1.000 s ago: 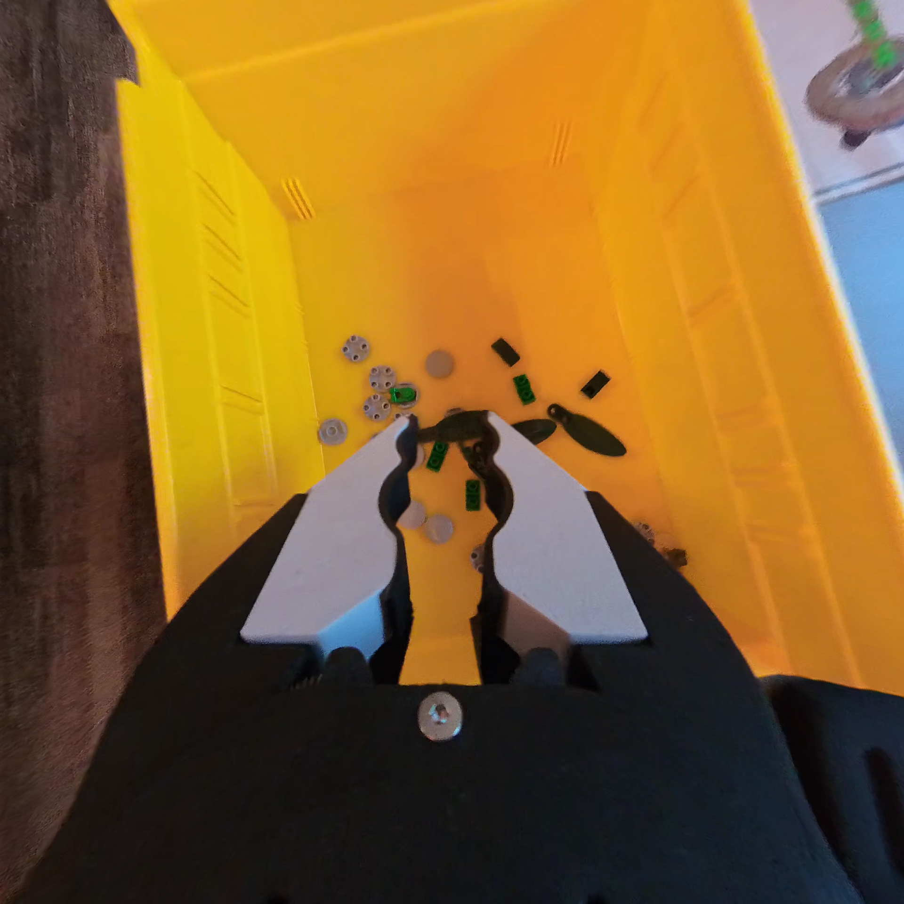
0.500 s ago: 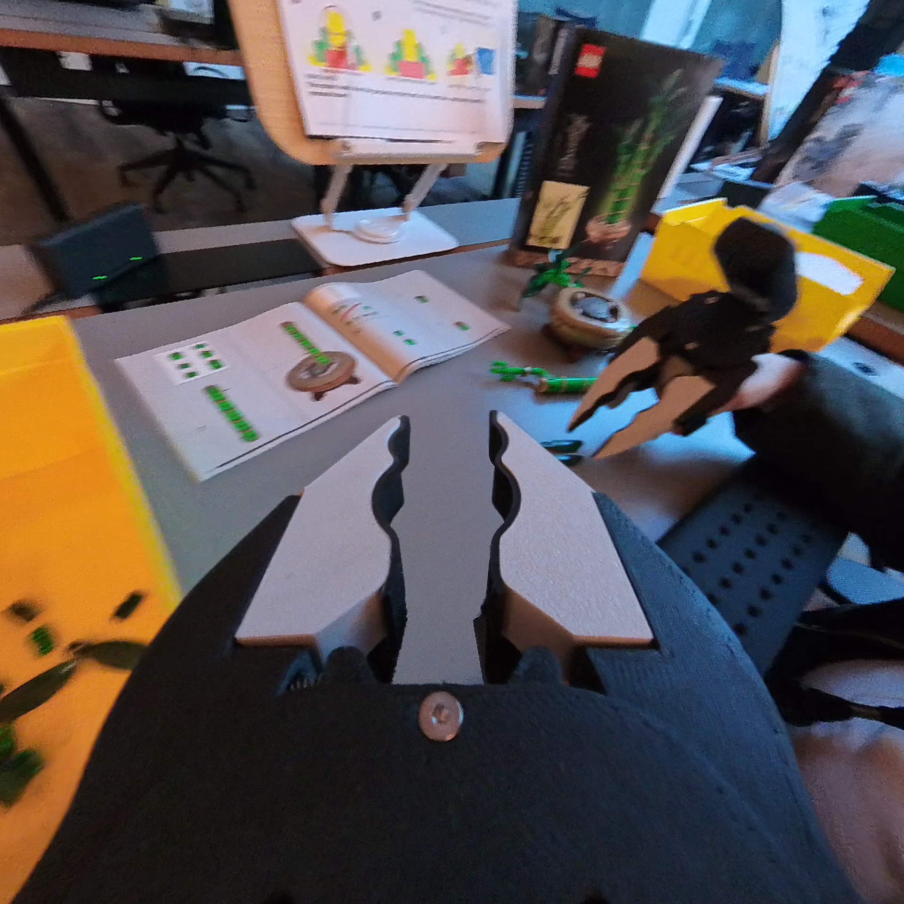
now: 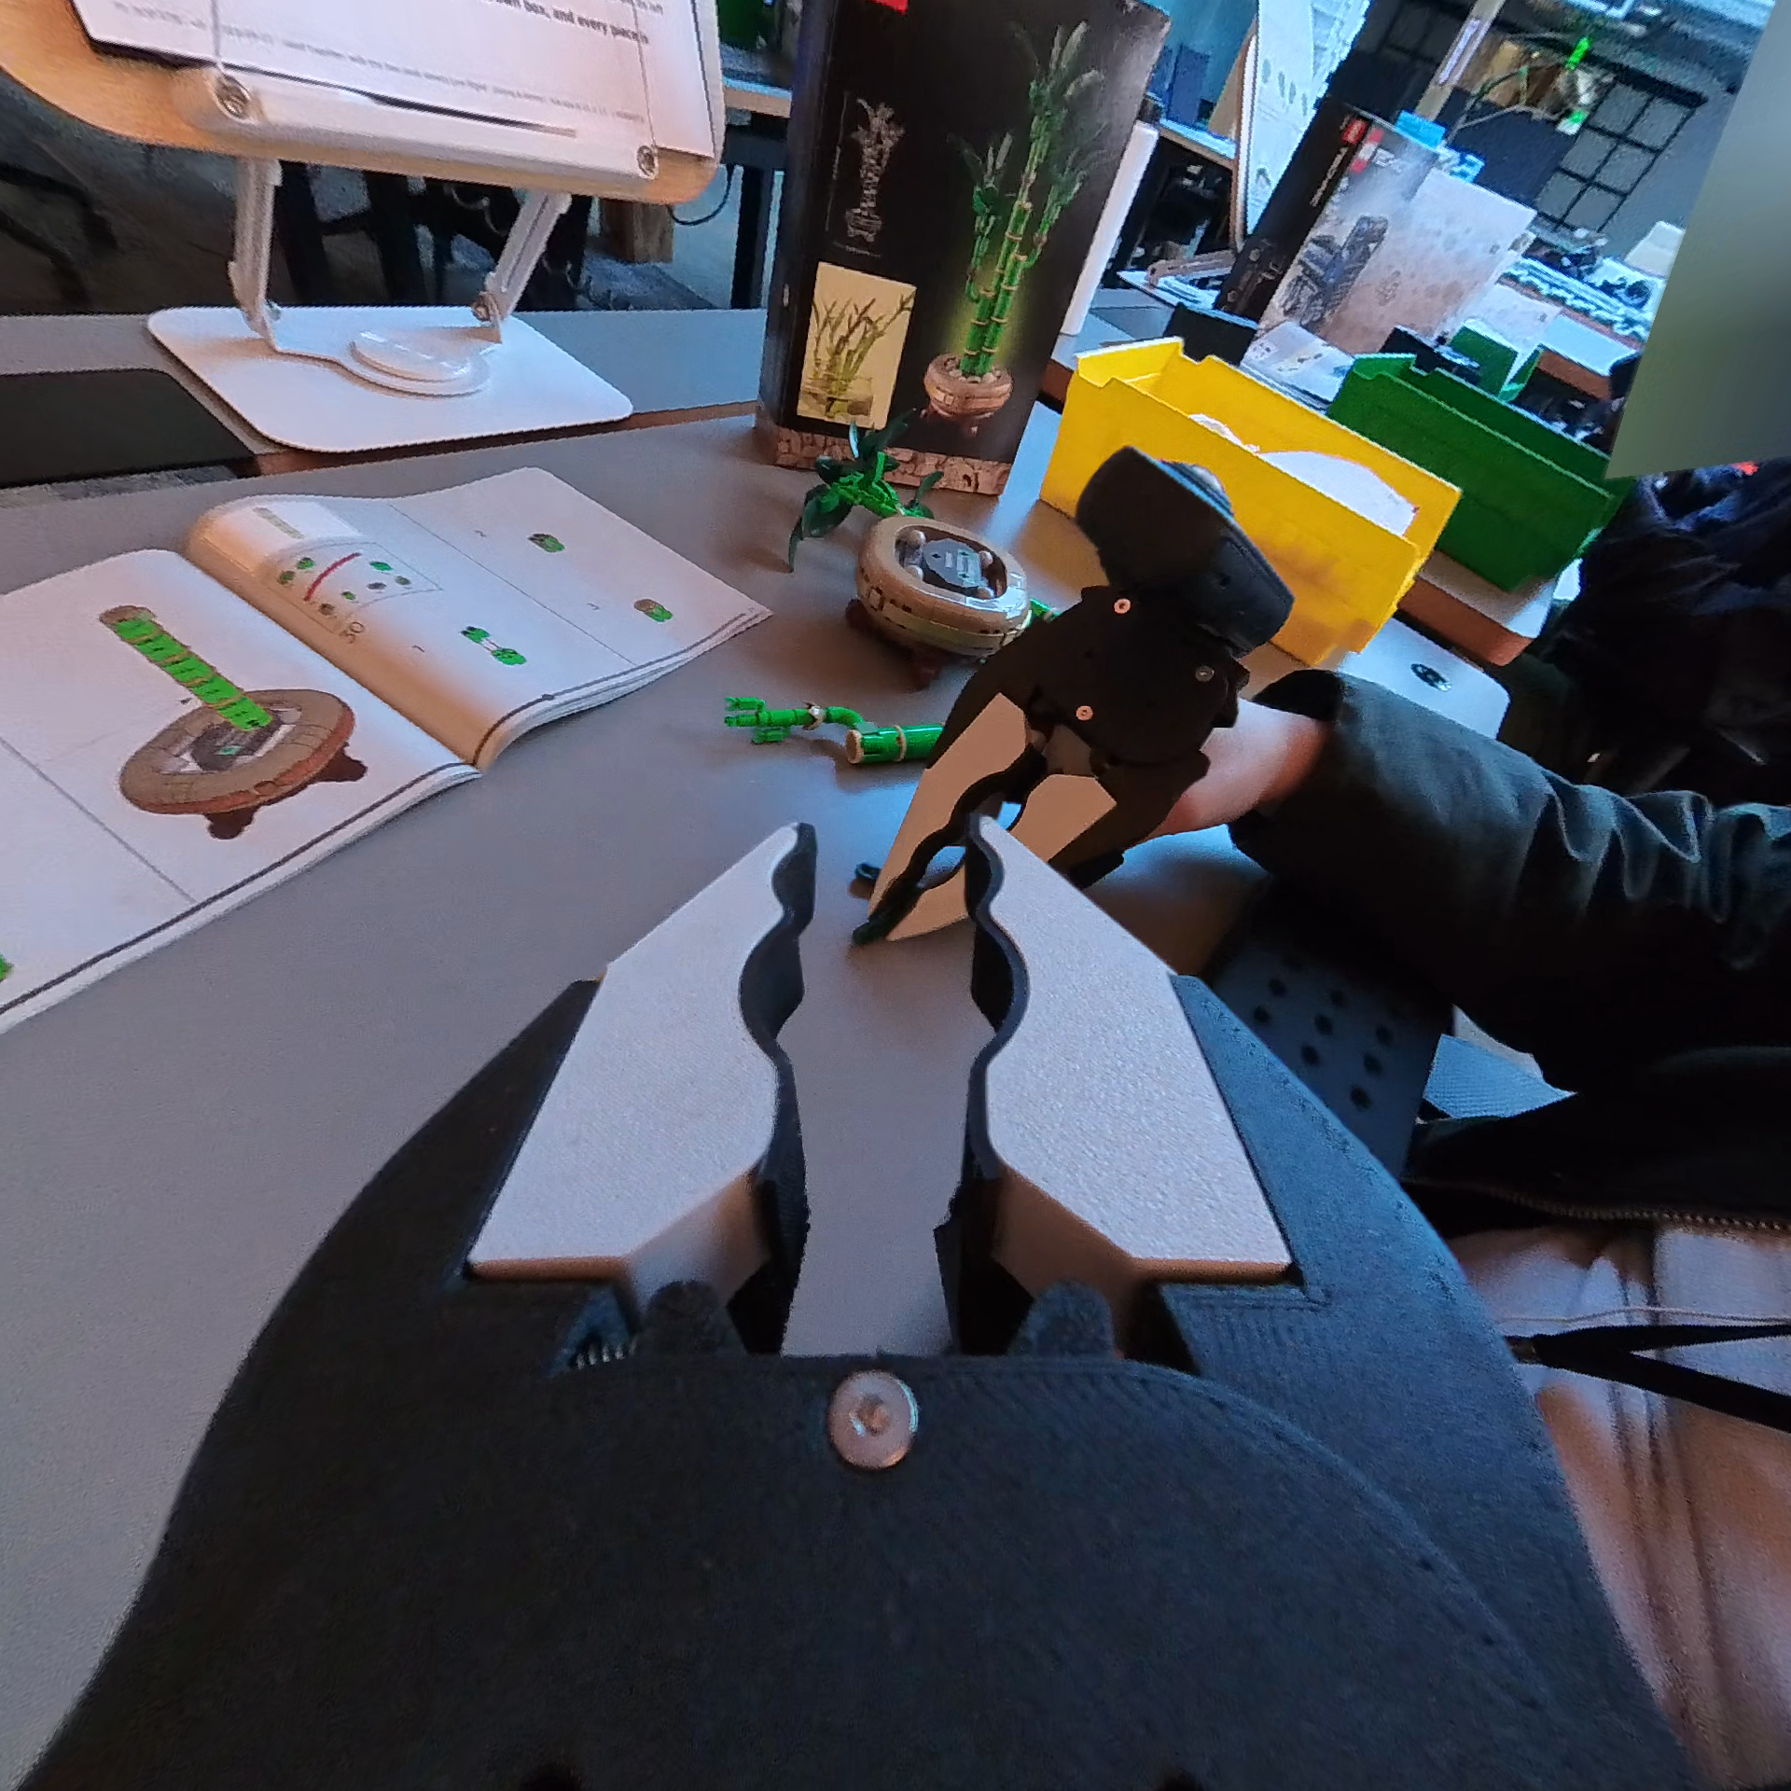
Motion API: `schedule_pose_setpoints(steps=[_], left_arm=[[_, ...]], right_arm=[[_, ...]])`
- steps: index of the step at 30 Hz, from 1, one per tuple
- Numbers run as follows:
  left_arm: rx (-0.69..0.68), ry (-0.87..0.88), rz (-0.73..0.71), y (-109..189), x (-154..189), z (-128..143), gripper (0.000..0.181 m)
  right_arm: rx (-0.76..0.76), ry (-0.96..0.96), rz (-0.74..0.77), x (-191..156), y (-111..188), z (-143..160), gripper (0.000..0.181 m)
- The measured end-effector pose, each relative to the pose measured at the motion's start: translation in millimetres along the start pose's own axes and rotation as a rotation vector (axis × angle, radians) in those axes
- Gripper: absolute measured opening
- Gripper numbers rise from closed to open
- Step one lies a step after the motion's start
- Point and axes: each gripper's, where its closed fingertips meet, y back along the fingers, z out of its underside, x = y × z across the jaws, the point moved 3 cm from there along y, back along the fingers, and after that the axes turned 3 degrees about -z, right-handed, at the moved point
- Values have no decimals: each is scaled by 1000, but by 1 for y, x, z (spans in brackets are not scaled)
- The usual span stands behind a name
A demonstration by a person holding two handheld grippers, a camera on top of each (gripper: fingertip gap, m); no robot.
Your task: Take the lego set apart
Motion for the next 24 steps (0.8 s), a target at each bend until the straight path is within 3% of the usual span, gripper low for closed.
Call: schedule_pose_setpoints(steps=[3,6,9,14,20,24], left_arm=[[-4,1,37,-4,3,3,29],[-6,-21,99,-9,8,7,30],[-12,27,231,-14,22,11,29],[-9,108,320,-28,31,15,28],[-49,48,351,-41,39,24,5],[-25,37,341,-42,37,22,3]], right_arm=[[111,20,-15,-4,14,-15,4],[363,170,-25,-19,45,-50,4],[488,298,0,-34,66,-65,4],[515,302,-45,-41,68,-68,4],[512,244,-108,-42,67,-66,4],[532,200,-114,-38,67,-68,7]])
